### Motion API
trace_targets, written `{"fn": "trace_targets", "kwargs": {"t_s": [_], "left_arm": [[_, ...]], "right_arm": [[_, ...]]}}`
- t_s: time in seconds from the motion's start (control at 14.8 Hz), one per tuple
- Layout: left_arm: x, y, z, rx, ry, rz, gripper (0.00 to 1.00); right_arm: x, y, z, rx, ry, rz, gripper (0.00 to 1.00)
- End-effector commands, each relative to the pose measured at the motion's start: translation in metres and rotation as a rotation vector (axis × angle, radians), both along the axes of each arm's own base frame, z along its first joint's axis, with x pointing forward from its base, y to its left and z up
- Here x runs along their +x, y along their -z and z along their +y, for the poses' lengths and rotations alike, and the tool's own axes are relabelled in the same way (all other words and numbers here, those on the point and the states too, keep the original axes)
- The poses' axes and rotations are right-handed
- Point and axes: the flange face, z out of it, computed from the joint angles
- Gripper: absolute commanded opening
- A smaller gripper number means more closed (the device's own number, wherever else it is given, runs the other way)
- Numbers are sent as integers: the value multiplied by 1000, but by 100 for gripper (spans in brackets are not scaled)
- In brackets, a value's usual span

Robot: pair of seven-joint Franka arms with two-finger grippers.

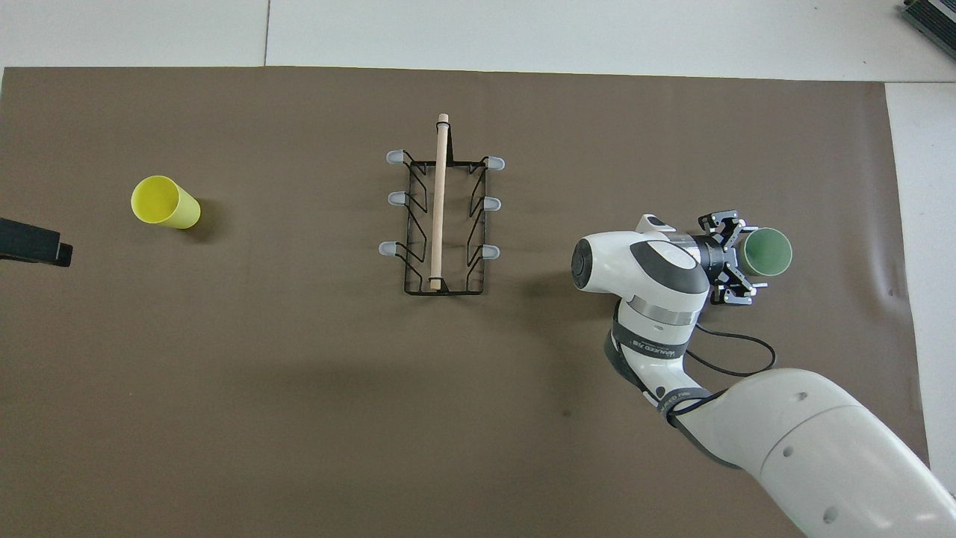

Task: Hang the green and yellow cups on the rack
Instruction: 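Lift the green cup with the right gripper while the left gripper reaches the yellow cup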

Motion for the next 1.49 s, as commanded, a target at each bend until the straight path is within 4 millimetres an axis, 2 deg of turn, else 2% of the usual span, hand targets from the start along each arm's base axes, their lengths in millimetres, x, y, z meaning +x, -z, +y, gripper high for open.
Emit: {"fn": "trace_targets", "kwargs": {"t_s": [0.0, 0.07, 0.2, 0.27, 0.41, 0.54, 0.68, 0.75, 0.88, 0.95, 1.02, 1.15, 1.42], "left_arm": [[11, 13, 4, -6, -8, 4, 100], [21, 24, 6, -9, -14, 17, 100], [51, 39, 34, -32, -66, 27, 100], [71, 45, 37, -43, -74, 31, 100], [101, 60, 47, -40, -89, 45, 100], [123, 87, 59, -35, -113, 62, 100], [140, 105, 69, -35, -163, 58, 100], [150, 125, 74, -37, -203, 71, 100], [170, 146, 84, -85, -307, 63, 100], [180, 159, 96, -122, -398, 62, 100], [188, 172, 99, -156, -483, 62, 100], [195, 198, 114, -182, -609, 89, 100], [204, 233, 127, -267, -904, 157, 100]], "right_arm": [[-6, 1, -10, 6, -41, -25, 58], [-6, 1, -11, 5, -40, -24, 1], [-1, -3, -16, 8, -22, -38, 0], [2, -7, -12, 19, -13, -49, 0], [18, -30, -5, 49, 40, -87, 0], [30, -49, 9, 65, 89, -120, 0], [41, -73, 20, 134, 162, -162, 0], [47, -89, 22, 156, 219, -177, 0], [48, -111, 37, 192, 273, -183, 0], [49, -125, 39, 219, 309, -190, 0], [50, -133, 38, 268, 343, -180, 0], [47, -164, 40, 362, 361, -171, 0], [30, -226, 48, 564, 466, -247, 0]]}}
